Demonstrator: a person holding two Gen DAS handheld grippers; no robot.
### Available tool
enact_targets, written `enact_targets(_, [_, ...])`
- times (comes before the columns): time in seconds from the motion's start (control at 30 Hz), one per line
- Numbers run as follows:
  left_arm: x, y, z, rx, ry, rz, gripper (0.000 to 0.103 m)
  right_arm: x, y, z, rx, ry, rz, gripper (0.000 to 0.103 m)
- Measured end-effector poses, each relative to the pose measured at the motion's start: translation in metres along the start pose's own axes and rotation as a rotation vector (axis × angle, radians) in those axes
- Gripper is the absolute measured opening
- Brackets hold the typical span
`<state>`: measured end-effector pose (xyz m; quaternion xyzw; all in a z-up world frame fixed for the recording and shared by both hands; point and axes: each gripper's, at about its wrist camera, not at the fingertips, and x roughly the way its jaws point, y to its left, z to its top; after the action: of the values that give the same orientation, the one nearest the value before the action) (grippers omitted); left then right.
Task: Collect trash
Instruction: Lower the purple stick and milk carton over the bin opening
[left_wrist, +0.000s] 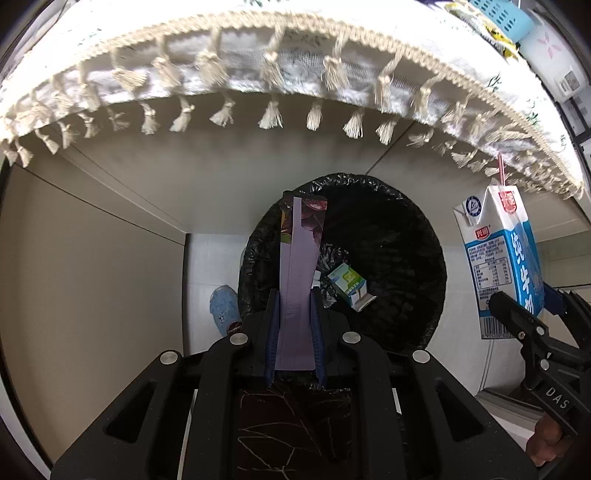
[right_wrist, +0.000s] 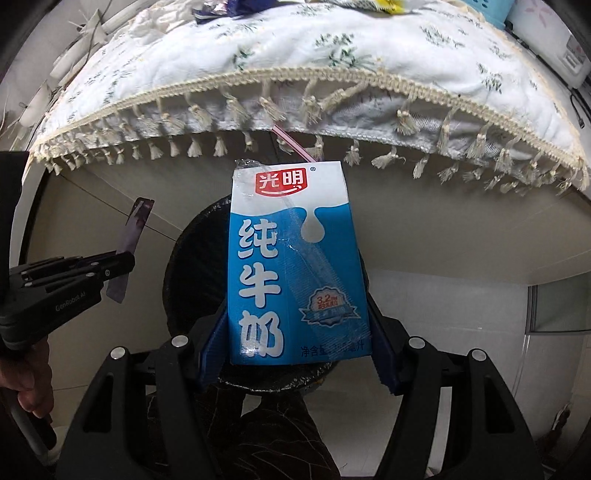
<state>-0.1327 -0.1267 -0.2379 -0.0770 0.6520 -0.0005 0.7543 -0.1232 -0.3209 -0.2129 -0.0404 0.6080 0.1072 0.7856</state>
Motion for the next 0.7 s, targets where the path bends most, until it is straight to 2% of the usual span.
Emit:
enact_targets(0.33, [0.033, -0.013, 0.009, 0.04, 0.038, 0.003, 0.015, 0.018, -0.007, 0.0, 0.043, 0.024, -0.018, 0.062])
enact_targets(0.7, [0.045, -0.036, 0.014, 0.096, 0.04, -0.015, 0.015, 0.016, -0.04, 0.004, 0.091, 0.017, -0.028, 0.062])
